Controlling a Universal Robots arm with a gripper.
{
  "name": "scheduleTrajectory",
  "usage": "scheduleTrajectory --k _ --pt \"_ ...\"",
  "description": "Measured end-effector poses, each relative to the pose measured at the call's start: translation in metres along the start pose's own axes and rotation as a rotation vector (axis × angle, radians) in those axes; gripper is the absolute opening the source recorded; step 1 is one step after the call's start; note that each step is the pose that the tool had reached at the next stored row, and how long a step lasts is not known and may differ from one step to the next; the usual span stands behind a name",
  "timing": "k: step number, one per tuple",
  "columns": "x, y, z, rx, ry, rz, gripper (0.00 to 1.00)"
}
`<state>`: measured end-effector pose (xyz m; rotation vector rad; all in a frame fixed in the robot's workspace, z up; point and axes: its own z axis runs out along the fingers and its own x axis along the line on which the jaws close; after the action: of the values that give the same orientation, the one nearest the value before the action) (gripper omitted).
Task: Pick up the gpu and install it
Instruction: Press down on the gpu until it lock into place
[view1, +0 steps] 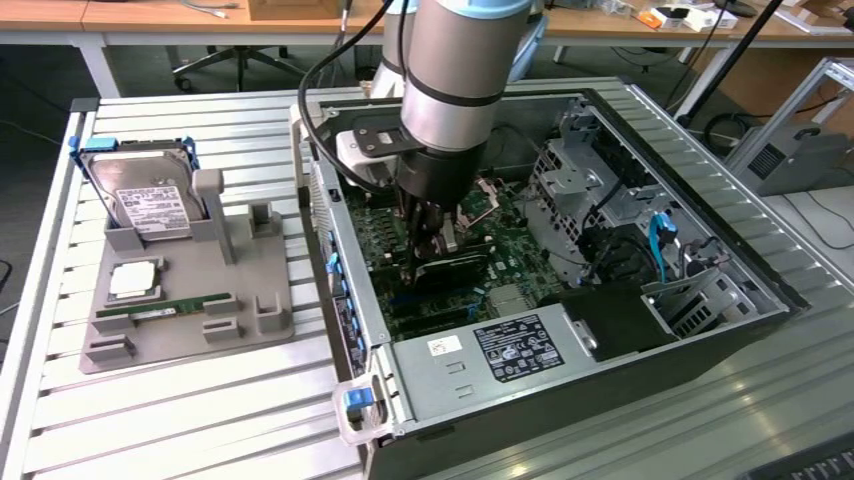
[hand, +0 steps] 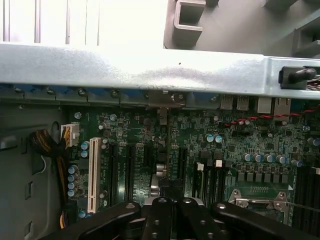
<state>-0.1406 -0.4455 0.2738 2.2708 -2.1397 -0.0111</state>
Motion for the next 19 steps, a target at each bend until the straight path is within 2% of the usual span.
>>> scheduleTrajectory --k 14,17,19 --pt "0.000 0.0000 0.0013 0.0002 -0.0004 0.000 0.11" --pt "0.000 0.0001 -0.0078 0.0003 -0.0003 0.000 0.11" --pt "0.000 -0.0002 -0.0090 0.0003 -0.0005 0.000 0.11"
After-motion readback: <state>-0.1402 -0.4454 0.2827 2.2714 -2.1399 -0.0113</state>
